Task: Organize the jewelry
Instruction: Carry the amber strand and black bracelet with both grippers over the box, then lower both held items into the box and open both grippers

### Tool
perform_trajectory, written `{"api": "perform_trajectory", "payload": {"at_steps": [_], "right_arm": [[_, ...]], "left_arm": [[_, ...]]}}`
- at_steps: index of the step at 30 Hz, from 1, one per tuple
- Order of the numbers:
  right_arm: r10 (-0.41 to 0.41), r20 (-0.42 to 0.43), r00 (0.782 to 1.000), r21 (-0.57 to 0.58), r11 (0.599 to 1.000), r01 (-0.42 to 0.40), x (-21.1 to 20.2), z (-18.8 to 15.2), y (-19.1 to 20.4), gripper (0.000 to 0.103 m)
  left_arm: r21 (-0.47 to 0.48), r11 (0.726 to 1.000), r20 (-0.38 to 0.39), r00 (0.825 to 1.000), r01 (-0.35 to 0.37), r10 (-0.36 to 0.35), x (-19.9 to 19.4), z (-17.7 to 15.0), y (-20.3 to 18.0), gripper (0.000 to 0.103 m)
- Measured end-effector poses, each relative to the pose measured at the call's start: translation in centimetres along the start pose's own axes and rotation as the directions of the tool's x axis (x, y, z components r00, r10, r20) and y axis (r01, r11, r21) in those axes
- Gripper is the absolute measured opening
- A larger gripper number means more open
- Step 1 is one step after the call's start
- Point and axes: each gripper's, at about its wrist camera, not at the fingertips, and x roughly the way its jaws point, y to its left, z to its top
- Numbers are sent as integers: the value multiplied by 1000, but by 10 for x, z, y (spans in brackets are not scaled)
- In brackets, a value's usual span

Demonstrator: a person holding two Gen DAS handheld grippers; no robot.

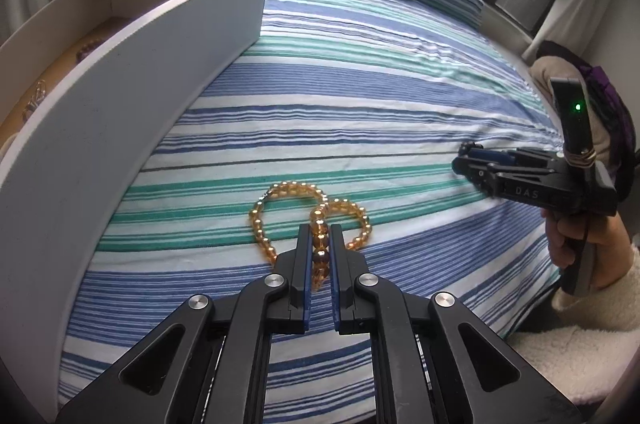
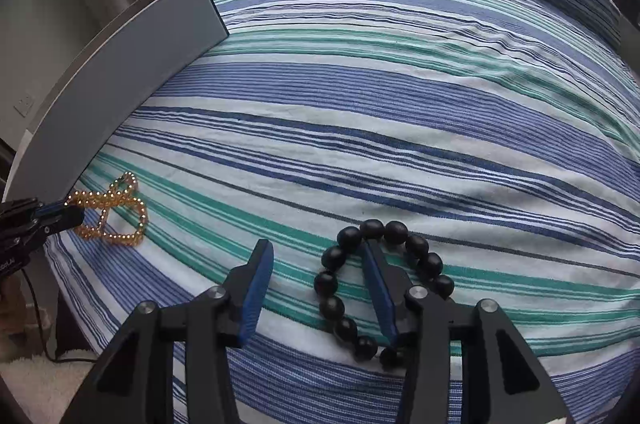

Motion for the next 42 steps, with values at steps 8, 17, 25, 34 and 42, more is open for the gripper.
{"api": "perform_trajectory", "payload": {"at_steps": [8, 17, 25, 34, 42], "right_arm": [[-10, 62, 998, 35, 999, 8, -42, -19, -4, 13], [139, 200, 970, 16, 989, -145, -128, 10, 1, 13], [312, 296, 903, -174, 947, -270, -163, 99, 66, 13], [418, 284, 863, -289, 895, -339, -116, 205, 147, 13], [355, 135, 925, -308, 902, -301, -16, 251, 200, 13]], "left_arm": [[-53, 998, 64, 997, 36, -33, -34, 6, 4, 5], [-118, 991, 181, 983, 62, -40, -118, 37, 22, 5], [-256, 961, 242, 955, -106, 170, -190, 79, 103, 5], [-352, 911, 151, 947, -217, 284, -149, 105, 188, 5], [-368, 897, 44, 958, -247, 282, -78, 112, 216, 6]]}}
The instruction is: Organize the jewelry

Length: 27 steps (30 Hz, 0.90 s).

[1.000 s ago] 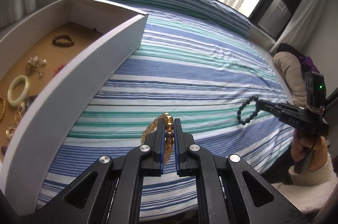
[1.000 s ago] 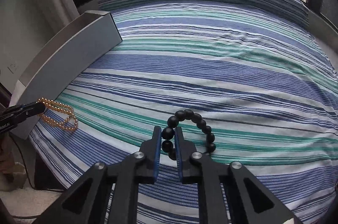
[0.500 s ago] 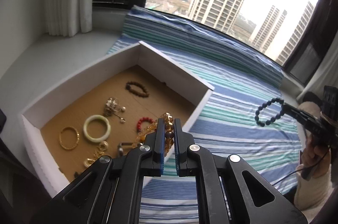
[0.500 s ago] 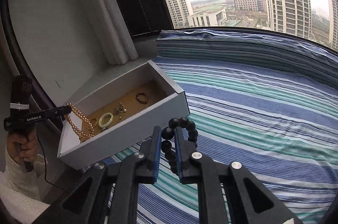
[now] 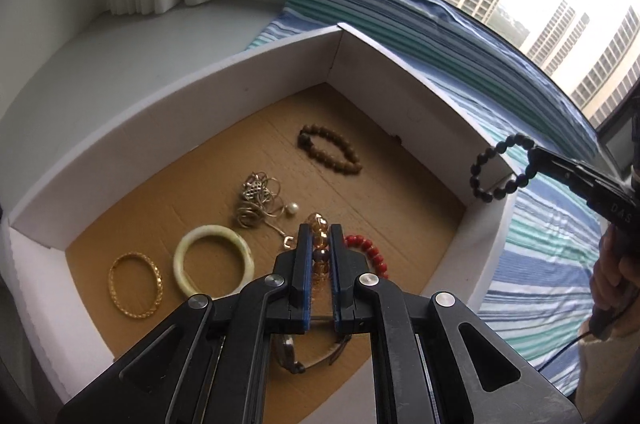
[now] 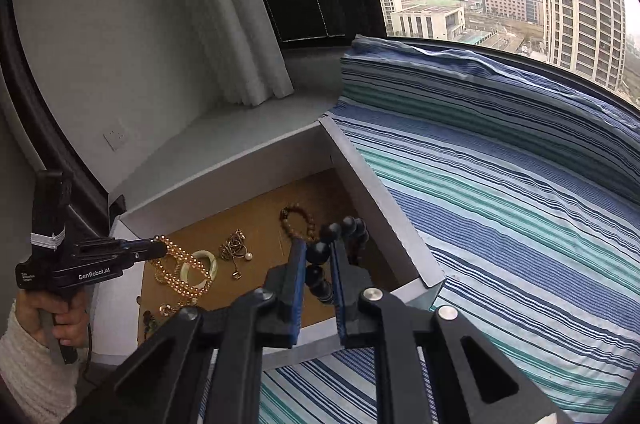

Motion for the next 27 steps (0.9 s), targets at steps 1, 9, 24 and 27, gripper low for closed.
{"api": "perform_trajectory", "payload": {"at_steps": [1, 9, 24, 27], "right_arm": [[-7, -27, 1000, -3, 1000, 7, 15, 0, 1, 13], [-19, -20, 1000, 39, 999, 19, 29, 8, 12, 55], [-136, 20, 991, -157, 978, 137, -22, -33, 86, 83], [-134, 13, 991, -186, 973, 134, -26, -39, 98, 83]], "left_arm": [[6, 1000, -2, 1000, -11, 11, 5, 0, -1, 6], [-29, 984, 190, 966, -175, 177, -47, -14, -9, 90], [-257, 850, 294, 800, -460, 523, -128, -85, -39, 102], [-256, 824, 251, 788, -506, 562, -131, -91, -37, 102]]}}
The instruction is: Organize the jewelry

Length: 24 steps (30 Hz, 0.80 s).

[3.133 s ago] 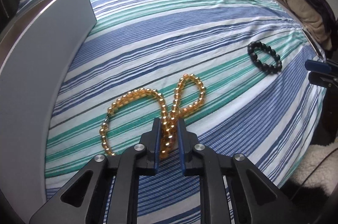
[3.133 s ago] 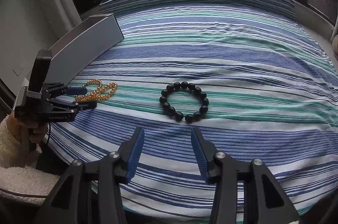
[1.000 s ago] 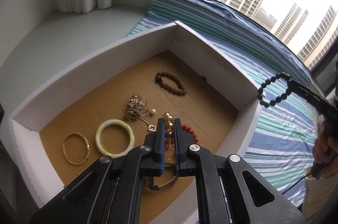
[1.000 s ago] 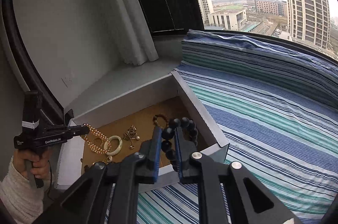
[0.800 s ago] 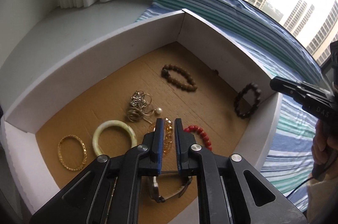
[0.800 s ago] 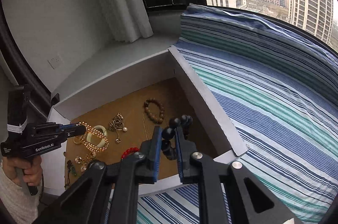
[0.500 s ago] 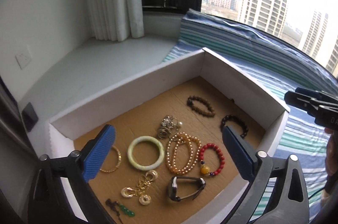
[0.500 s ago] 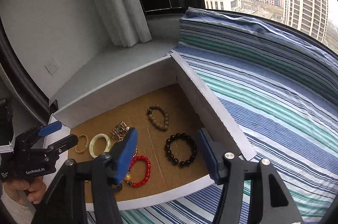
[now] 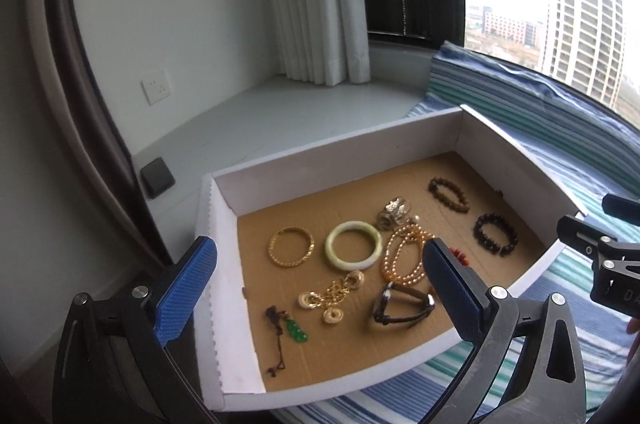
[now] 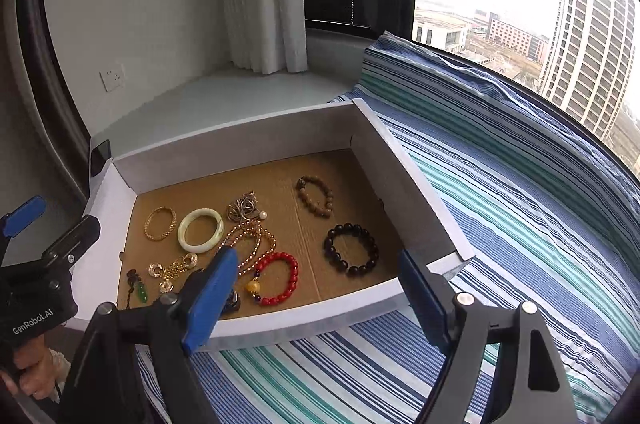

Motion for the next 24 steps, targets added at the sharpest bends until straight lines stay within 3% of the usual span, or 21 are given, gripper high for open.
{"api": "perform_trajectory", "payload": {"at_steps": [10, 24], "right_arm": [[-3, -44, 999, -71, 997, 0, -1, -6, 31, 83], [14, -60, 998, -121, 992, -21, 9, 4, 60, 83]], "left_arm": [[-79, 997, -98, 995, 15, -23, 9, -8, 20, 102], [-131, 991, -119, 993, -8, -7, 10, -8, 33, 102]]}}
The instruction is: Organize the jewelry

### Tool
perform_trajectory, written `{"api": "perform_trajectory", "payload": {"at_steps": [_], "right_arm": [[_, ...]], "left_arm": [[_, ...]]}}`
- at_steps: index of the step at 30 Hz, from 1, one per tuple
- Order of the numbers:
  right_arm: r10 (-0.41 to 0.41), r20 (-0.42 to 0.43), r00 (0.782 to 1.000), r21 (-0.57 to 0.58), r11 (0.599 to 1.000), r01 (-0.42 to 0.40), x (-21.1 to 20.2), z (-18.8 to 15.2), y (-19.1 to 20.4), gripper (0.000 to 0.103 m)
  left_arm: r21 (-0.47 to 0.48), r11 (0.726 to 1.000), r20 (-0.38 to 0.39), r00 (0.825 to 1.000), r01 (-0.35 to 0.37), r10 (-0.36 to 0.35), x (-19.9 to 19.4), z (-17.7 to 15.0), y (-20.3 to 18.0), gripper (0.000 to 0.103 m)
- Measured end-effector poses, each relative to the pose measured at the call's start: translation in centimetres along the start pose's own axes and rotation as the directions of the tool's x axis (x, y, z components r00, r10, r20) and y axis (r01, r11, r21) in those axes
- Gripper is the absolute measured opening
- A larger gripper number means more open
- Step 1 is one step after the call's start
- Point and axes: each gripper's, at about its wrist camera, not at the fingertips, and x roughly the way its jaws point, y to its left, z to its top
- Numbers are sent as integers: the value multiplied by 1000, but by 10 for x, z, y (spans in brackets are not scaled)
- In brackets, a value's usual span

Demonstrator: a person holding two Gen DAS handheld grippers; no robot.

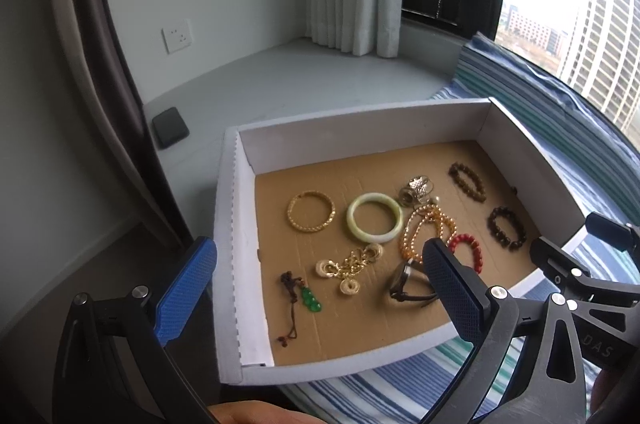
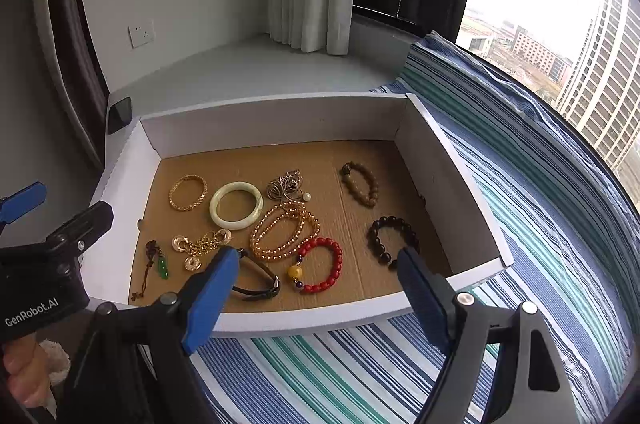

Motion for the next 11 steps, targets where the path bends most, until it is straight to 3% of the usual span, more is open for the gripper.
{"api": "perform_trajectory", "payload": {"at_steps": [11], "right_arm": [[-4, -8, 1000, 3, 1000, 4, 3, 0, -1, 83]], "left_arm": [[-9, 1000, 25, 1000, 0, 0, -2, 2, 0, 102]]}}
